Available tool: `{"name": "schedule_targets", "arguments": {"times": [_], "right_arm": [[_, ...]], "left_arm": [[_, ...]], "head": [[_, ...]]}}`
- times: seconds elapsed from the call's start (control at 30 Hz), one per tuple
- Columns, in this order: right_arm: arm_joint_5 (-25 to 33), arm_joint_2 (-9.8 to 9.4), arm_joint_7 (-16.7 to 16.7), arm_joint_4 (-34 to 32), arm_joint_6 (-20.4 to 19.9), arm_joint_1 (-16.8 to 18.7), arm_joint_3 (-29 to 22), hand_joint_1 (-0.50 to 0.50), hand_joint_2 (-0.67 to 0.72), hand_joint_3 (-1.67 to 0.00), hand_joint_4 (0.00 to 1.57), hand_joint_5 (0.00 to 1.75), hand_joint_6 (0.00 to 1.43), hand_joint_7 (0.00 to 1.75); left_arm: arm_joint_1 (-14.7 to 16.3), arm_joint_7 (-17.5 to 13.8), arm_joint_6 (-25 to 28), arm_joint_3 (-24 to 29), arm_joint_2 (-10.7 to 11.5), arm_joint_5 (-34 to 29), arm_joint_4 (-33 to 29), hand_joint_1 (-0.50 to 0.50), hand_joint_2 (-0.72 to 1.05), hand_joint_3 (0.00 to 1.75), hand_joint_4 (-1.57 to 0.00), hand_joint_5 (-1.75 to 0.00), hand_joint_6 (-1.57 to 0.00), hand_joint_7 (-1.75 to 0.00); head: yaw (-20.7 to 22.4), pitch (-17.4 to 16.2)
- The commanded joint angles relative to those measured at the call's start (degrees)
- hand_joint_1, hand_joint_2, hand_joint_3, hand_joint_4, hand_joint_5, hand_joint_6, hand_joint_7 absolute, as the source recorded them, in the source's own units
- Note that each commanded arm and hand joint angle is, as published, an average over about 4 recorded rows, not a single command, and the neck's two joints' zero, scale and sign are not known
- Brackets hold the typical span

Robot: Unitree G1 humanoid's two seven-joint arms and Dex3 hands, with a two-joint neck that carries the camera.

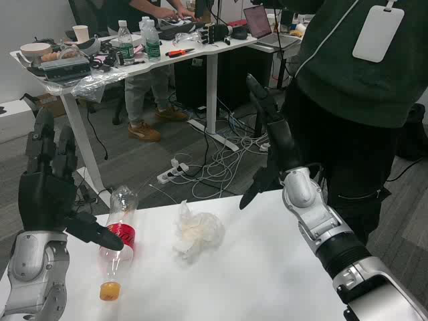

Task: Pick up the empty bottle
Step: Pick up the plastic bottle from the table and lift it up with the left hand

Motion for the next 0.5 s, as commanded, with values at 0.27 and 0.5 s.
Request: {"name": "schedule_targets", "arguments": {"times": [0.27,0.5], "right_arm": [[9.07,4.25,-4.11,-6.54,-18.86,7.2,1.95,-0.4,0.47,0.0,0.0,0.0,0.0,0.0],[9.05,4.25,-4.19,-6.39,-18.82,7.2,1.95,-0.42,0.5,0.0,0.0,0.0,0.0,0.0]], "left_arm": [[-2.07,16.18,-17.19,-3.93,4.15,-3.27,6.05,-0.5,-0.72,0.0,0.0,0.0,0.0,0.0],[-2.02,16.03,-17.19,-3.54,4.15,-3.25,6.05,-0.5,-0.72,0.0,0.0,0.0,0.0,0.0]], "head": [[-3.02,2.19],[-2.73,1.64]]}}
